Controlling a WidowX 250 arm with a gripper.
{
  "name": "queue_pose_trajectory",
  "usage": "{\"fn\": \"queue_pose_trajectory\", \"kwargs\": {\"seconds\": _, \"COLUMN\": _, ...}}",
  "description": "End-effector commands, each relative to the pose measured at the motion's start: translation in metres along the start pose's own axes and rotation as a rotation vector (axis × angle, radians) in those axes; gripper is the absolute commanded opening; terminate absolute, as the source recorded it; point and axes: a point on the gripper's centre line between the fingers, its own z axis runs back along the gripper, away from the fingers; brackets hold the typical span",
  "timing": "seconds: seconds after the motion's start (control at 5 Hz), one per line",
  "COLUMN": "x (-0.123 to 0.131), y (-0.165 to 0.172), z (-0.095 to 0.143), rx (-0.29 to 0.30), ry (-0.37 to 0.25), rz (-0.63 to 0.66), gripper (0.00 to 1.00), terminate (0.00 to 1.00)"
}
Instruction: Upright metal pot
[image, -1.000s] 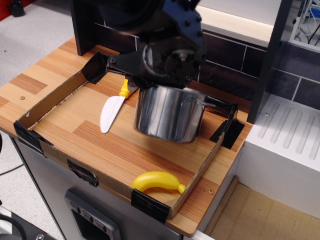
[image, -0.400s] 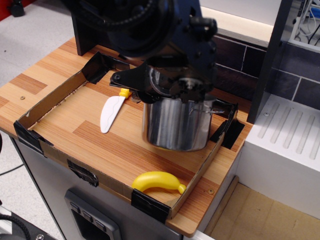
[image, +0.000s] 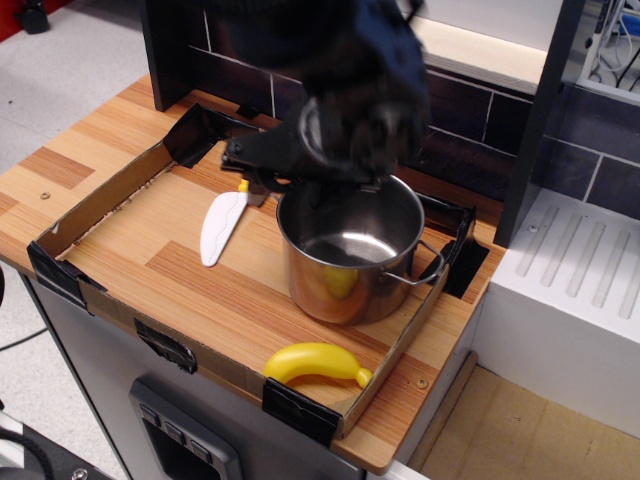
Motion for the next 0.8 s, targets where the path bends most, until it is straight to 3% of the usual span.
{"fn": "queue_pose_trajectory", "kwargs": {"seconds": 0.0, "x": 0.026, "y": 0.003, "z": 0.027, "rx": -0.052, "ry": 0.166, "rz": 0.121, "gripper": 1.00, "terminate": 0.00}}
{"fn": "queue_pose_trajectory", "kwargs": {"seconds": 0.2, "x": 0.043, "y": 0.008, "z": 0.054, "rx": -0.092, "ry": 0.269, "rz": 0.143, "gripper": 1.00, "terminate": 0.00}}
{"fn": "queue_pose_trajectory", "kwargs": {"seconds": 0.4, "x": 0.056, "y": 0.016, "z": 0.077, "rx": -0.116, "ry": 0.326, "rz": 0.123, "gripper": 1.00, "terminate": 0.00}}
{"fn": "queue_pose_trajectory", "kwargs": {"seconds": 0.6, "x": 0.056, "y": 0.016, "z": 0.077, "rx": -0.116, "ry": 0.326, "rz": 0.123, "gripper": 1.00, "terminate": 1.00}}
